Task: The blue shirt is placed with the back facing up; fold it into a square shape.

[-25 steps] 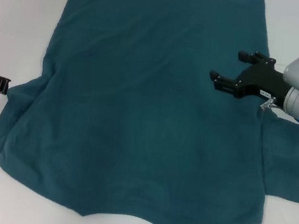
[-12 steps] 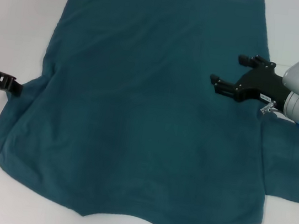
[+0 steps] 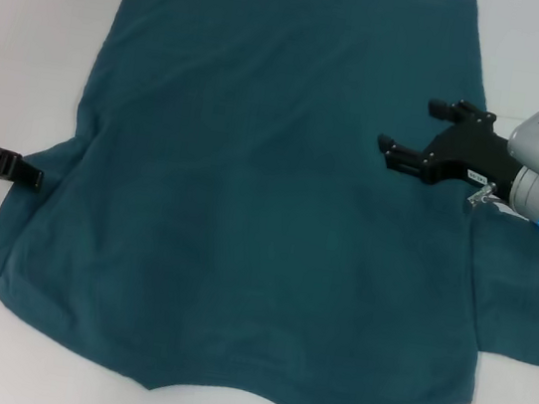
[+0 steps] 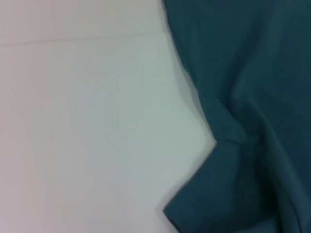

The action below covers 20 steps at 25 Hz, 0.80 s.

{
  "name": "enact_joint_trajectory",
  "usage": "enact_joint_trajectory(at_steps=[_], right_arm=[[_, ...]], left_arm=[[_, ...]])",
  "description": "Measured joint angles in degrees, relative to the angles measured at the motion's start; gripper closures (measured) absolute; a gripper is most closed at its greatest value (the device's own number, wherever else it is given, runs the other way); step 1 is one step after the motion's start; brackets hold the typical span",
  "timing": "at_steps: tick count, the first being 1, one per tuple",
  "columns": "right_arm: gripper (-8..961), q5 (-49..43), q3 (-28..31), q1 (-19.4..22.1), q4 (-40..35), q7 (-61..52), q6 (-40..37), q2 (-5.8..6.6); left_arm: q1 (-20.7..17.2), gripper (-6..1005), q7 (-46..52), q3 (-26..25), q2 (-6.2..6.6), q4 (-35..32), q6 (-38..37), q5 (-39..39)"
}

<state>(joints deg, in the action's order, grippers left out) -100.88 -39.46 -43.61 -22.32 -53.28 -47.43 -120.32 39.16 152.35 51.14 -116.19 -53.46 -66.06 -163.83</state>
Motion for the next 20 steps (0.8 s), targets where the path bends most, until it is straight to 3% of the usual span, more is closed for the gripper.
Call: enact_joint_trajectory(at_steps=[20], right_arm=[[45,1.1,0.1,0.3,0.9,1.2,-0.1,-0.09]], left_arm=[[0.3,229,-0.3,0.5,-0.27,3.8,4.6,0.0]])
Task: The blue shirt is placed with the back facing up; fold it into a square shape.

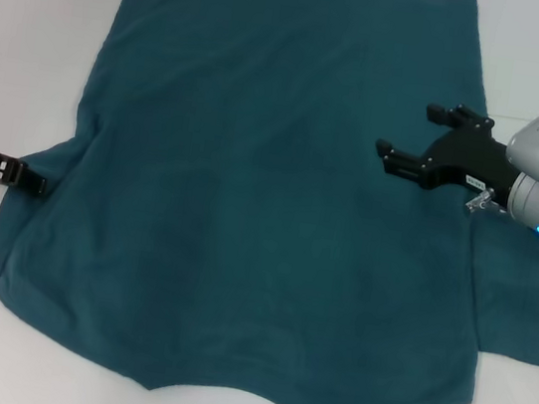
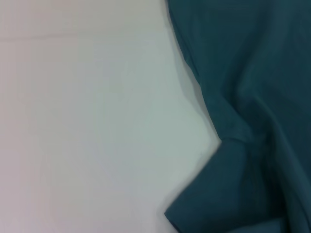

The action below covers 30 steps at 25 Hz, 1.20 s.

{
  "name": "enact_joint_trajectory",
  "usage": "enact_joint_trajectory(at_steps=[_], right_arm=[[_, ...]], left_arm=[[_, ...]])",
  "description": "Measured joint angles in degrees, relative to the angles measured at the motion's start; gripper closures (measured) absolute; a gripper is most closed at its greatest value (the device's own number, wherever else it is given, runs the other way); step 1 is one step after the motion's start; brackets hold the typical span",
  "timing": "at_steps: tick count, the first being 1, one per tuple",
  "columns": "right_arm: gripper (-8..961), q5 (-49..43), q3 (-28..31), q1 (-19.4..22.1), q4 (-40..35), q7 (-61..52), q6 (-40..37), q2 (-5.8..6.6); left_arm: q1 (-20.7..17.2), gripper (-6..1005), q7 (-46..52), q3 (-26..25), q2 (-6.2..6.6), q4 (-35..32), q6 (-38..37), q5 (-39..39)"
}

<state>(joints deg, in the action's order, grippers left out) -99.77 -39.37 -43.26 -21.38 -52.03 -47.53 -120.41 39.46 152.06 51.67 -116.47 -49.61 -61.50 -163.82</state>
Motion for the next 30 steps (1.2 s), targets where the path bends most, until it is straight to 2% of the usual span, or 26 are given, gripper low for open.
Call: enact_joint_trajectory(at_steps=[5,7,18,23,30], right_arm=[[45,0.3,0.0,0.1,0.0,0.0,-0.1,0.00],[45,0.4,0.0,0.1,0.0,0.0,-0.1,0.00],[46,0.5,0.0,0.3,0.0,0.0,-0.2,0.00],[46,0.5,0.0,0.6,0.0,0.0,-0.2,0.00],[46,0.6,0.0,1.0,0.0,0.0,-0.4,0.00]], left_arm=[[-0.1,290,0.0,0.0,-0.13,0.1,0.4,0.1],[-0.2,530,0.0,0.0,-0.14,0.2,0.4,0.1],[-0.1,773,-1.2,-0.1,-0.17,1.1,0.0,0.1],[0.0,957,-1.2,0.0,-0.18,-0.1,-0.5,0.1],[-0.4,949,-1.2,-0.4,0.02,-6.0,-5.0,0.1]])
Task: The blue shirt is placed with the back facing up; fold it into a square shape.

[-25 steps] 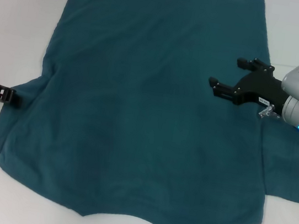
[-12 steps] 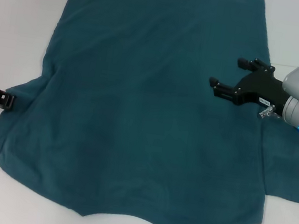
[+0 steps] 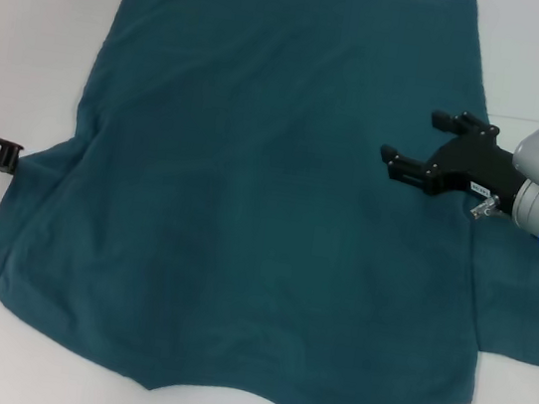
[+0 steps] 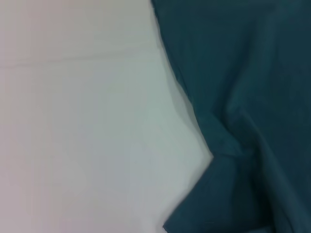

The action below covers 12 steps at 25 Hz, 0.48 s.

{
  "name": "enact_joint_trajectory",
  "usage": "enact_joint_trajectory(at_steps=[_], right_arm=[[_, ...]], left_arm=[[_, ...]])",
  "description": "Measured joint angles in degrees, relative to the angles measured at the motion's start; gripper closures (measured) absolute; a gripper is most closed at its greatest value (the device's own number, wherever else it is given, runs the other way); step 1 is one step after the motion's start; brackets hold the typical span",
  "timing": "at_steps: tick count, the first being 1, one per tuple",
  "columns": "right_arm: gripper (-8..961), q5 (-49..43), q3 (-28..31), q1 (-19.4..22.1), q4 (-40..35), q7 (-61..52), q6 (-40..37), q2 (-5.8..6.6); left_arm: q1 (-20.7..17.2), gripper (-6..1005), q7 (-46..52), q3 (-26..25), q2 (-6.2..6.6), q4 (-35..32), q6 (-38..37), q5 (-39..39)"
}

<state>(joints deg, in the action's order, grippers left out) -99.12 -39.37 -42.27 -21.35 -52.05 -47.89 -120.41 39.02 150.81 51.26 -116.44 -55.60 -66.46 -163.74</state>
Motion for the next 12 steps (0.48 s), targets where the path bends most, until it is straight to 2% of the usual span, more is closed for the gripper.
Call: enact_joint_trajectory(at_steps=[7,12], right_arm=[[46,0.3,0.0,0.0,0.0,0.0,-0.1,0.00],[46,0.4,0.0,-0.1,0.0,0.0,-0.1,0.00]], left_arm=[[-0.3,943,0.0,-2.9,0.44,0.7,0.8,0.0],[0.3,861,-0.1,-3.3,0.70,3.4,4.4,0.0]])
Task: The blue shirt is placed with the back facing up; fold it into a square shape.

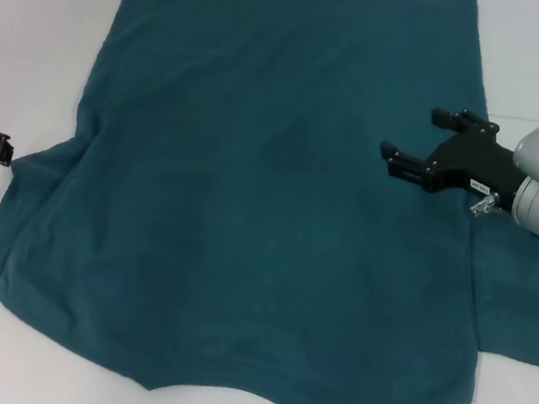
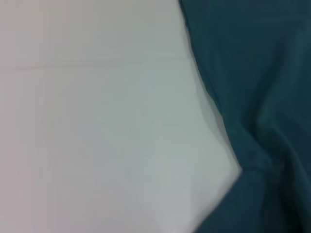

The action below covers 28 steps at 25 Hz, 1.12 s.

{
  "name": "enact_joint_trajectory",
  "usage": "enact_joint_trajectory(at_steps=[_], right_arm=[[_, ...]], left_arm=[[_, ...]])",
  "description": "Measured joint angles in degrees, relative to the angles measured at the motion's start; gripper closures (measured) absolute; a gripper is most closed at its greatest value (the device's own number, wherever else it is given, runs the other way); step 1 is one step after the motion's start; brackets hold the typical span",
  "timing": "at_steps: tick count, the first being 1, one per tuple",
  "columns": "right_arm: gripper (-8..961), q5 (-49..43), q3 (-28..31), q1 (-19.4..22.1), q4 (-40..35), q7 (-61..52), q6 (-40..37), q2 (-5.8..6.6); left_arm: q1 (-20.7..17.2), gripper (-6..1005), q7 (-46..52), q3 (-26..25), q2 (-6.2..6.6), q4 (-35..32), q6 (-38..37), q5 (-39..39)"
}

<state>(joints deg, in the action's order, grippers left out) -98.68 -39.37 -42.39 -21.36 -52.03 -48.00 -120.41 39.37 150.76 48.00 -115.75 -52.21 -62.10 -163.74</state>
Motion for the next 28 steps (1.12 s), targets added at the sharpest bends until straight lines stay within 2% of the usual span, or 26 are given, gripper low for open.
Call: enact_joint_trajectory(at_steps=[6,22,28], right_arm=[[46,0.2,0.0,-0.3,0.0,0.0,0.0,0.00],[47,0.3,-0.1,-0.3,0.0,0.0,0.1,0.00],[47,0.3,-0.1,0.1,0.0,-0.2,0.0,0.00]], left_arm=[[1.7,762,-0.1,0.3,-0.03,4.3,4.1,0.0],[1.7,74,-0.9,1.1,0.06,4.5,3.0,0.0],[2.3,69,-0.9,3.1,0.22,1.7,-1.7,-0.1]])
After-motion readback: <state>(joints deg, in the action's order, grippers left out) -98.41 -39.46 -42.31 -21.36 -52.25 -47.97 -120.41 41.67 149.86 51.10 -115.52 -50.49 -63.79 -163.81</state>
